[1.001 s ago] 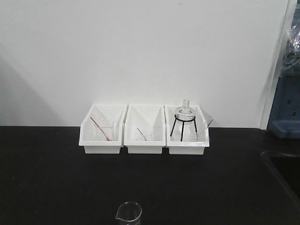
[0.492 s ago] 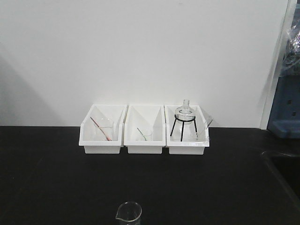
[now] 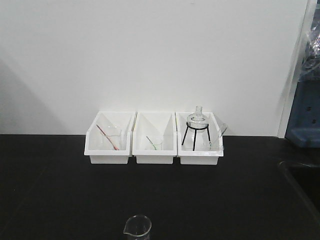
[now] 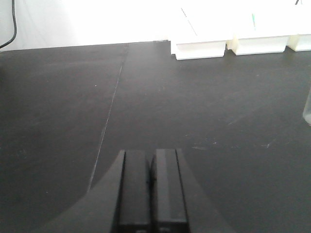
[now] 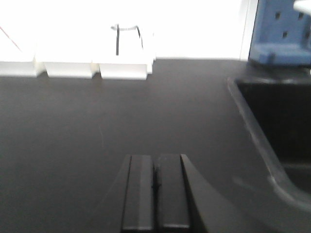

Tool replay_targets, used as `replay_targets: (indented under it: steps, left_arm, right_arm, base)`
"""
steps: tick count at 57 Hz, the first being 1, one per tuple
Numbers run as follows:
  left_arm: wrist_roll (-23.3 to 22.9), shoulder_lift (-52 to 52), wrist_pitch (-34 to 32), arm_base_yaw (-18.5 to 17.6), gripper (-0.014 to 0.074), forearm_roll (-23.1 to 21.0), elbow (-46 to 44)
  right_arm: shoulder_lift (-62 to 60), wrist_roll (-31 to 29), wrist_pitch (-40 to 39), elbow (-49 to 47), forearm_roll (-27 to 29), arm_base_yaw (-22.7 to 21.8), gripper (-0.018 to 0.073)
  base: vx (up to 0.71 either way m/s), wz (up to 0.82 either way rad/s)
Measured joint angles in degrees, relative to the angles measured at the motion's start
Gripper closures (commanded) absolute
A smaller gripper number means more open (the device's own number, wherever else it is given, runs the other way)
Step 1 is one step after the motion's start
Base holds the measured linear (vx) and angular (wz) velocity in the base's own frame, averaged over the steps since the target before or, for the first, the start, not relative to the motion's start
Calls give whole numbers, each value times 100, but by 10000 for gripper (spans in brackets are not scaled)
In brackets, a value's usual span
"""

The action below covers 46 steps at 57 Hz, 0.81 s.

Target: Pick beaker and place in left cabinet

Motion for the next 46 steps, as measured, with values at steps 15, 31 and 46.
replay_targets:
  steps: [15, 31, 46]
  left_arm:
    - [0, 0, 0, 0, 593, 0, 0]
    - [0, 0, 0, 0, 593, 0, 0]
    - [0, 0, 0, 0, 593, 0, 0]
  right_arm:
    - [0, -16, -728, 0, -7, 0, 568]
    - [0, 269, -1058, -36, 60, 0, 568]
    - [531, 443, -54, -625, 93, 0, 563]
  base:
    - [0, 0]
    - [0, 0]
    - [0, 0]
